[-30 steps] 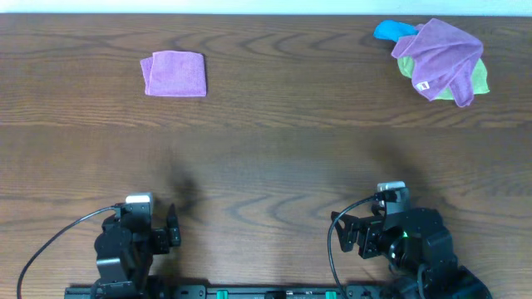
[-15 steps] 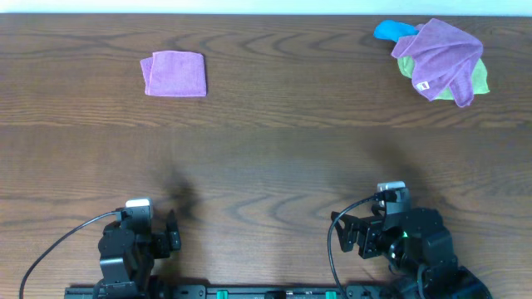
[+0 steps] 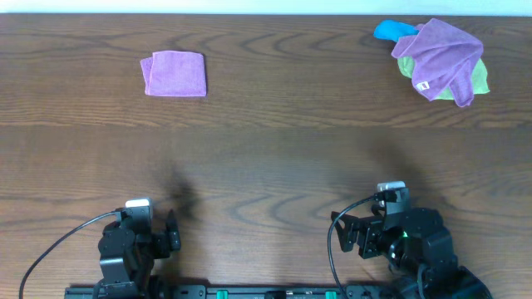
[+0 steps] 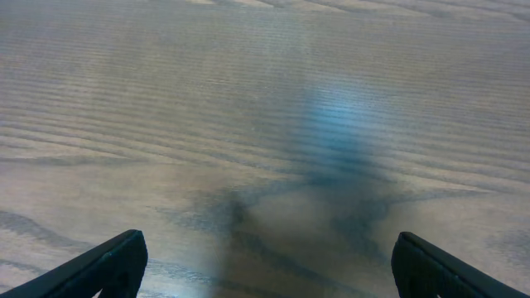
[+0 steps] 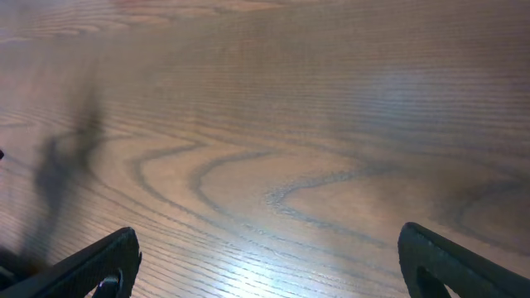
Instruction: Fold the cloth
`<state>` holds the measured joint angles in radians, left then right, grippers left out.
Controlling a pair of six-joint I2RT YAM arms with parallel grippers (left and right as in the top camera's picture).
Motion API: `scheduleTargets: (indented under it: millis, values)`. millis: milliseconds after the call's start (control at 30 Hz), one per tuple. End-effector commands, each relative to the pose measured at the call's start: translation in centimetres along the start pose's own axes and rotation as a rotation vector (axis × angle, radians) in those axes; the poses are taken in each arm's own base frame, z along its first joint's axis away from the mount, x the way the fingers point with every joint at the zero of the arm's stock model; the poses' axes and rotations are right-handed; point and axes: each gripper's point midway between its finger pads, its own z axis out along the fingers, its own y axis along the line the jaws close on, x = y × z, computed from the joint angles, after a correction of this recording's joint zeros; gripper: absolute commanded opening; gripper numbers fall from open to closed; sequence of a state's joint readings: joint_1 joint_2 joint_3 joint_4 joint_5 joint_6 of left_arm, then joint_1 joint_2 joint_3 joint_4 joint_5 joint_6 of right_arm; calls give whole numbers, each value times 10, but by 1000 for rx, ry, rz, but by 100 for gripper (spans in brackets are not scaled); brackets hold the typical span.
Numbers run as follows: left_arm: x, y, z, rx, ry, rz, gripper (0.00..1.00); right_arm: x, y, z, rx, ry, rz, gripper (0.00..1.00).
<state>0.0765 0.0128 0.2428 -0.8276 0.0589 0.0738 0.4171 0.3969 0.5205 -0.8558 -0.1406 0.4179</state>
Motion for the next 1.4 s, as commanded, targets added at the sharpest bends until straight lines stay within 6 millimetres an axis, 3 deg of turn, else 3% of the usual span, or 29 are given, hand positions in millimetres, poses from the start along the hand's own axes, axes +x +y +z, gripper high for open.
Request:
scheduleTargets:
  millis: [0, 567, 767, 933, 1067, 1367]
  values:
    - [18, 2, 2, -13, 66, -3, 95, 0, -2, 0, 8, -7, 15, 99]
    - [18, 2, 2, -13, 66, -3, 95, -4, -5, -1, 19, -21, 33, 99]
    - [18, 2, 2, -13, 66, -3, 95, -24, -50, -8, 238, -136, 80, 99]
    - [18, 2, 2, -13, 66, -3, 95, -34, -65, -16, 319, -196, -120, 99]
    - [18, 2, 2, -13, 66, -3, 95, -25, -84, -15, 382, -226, -135, 99]
    - [18, 2, 2, -13, 66, -3, 95, 3, -112, 11, 406, -244, -119, 99]
